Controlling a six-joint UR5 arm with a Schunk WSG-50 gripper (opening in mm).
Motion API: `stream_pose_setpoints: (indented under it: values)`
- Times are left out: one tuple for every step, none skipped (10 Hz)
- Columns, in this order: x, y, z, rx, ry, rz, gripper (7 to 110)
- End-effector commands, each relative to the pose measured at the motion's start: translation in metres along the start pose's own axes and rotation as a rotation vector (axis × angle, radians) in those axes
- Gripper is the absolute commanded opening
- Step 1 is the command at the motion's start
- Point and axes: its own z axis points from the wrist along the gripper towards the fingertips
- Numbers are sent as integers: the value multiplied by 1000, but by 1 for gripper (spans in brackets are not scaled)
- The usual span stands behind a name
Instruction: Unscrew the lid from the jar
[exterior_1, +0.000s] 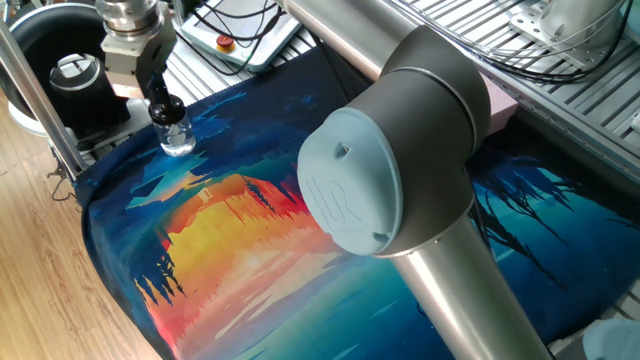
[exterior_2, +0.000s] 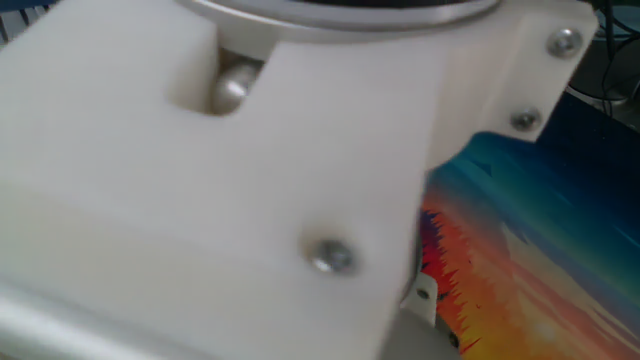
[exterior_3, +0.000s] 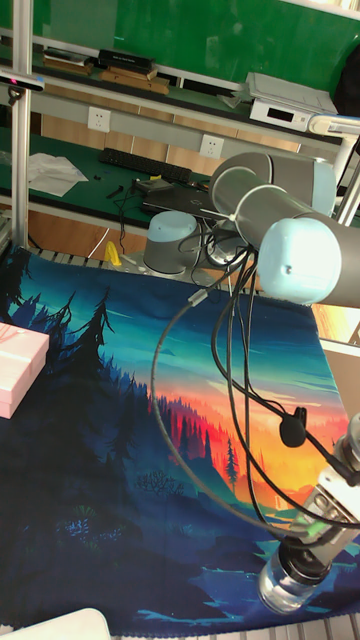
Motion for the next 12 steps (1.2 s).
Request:
stream_pose_setpoints:
  values:
    - [-4, 4, 0, -22, -19, -128, 22]
    - [-5, 5, 1, -28, -23, -175, 22]
    - [-5, 5, 0, -30, -26, -233, 22]
    - [-6, 6, 0, -37, -34, -290, 22]
    - [-5, 4, -1, -36, -34, -350, 22]
    - [-5, 4, -1, -41, -42, -398, 22]
    - [-6, 5, 0, -47, -47, -439, 22]
    - [-7, 6, 1, -52, -55, -485, 22]
    - [-8, 8, 2, -60, -60, -523, 22]
    - [-8, 9, 1, -62, -60, -558, 22]
    - [-5, 10, 1, -68, -48, -582, 22]
    - [-1, 9, 0, -76, -31, -626, 44]
